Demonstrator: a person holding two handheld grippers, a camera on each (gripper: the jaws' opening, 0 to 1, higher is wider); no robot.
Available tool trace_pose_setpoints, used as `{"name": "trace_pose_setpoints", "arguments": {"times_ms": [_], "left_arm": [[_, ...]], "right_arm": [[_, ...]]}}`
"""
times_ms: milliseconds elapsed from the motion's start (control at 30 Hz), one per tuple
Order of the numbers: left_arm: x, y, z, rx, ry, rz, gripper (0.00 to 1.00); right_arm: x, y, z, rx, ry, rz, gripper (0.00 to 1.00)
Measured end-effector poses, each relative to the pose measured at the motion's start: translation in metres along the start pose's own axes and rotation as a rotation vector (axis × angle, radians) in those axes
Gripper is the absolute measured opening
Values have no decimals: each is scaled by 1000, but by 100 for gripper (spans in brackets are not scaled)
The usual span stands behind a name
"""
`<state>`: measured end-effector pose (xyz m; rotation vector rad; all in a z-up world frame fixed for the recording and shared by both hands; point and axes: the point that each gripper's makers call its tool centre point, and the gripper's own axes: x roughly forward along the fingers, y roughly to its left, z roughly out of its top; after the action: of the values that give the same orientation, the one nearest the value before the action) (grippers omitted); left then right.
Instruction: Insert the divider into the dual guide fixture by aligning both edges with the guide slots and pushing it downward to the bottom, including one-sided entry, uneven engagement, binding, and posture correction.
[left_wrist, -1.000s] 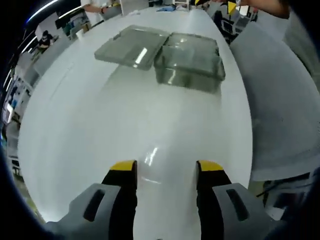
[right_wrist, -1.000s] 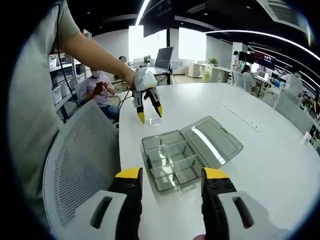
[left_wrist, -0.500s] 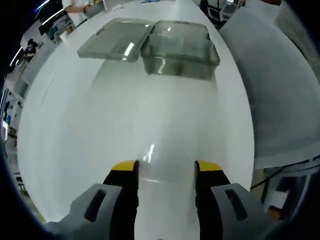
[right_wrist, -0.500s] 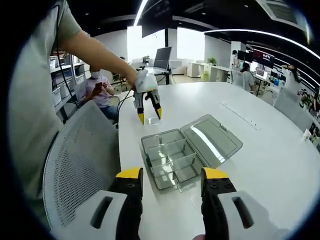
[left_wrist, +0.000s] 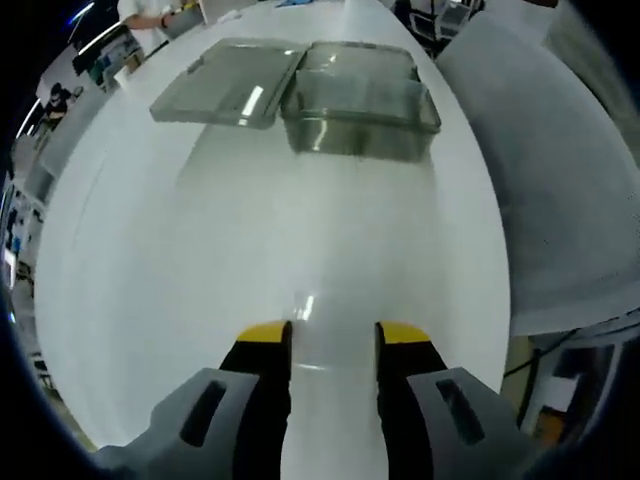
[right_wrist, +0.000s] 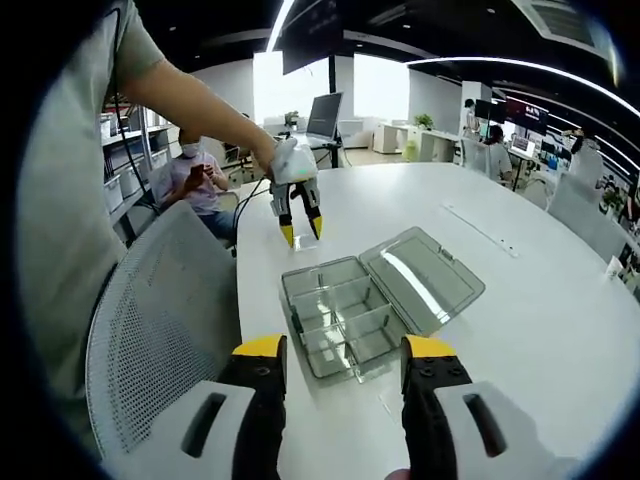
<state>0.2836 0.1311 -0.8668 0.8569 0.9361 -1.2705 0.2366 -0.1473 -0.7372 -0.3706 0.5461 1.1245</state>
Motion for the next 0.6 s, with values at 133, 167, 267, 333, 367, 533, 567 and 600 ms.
{"name": "trace_pose_setpoints", "arguments": {"times_ms": [133,167,267,333,367,533,567,600], "left_arm": [[0,-1,0,0,5,2,30],[0,-2,1,-1,8,2,30],[0,-2,1,9,19,3,29],[1,-2,2,14,31,3,29],[1,-3,2,14,43,5,29],[2,-4,4,58,105,2,29],[3,-4,4,66,113,0,28],[3,-4,5,74,123,-1,28]], "right_arm": [[1,0,2,-1,-4,0,42],[1,0,2,0,-5,1,42],[1,-1,2,-1,-5,2,41],[2,-1,2,0,-5,2,41],[2,-1,2,0,-4,1,41],[3,0,0,3,-2,3,41],[3,0,0,4,-2,3,41],[3,0,0,5,-1,4,41]]}}
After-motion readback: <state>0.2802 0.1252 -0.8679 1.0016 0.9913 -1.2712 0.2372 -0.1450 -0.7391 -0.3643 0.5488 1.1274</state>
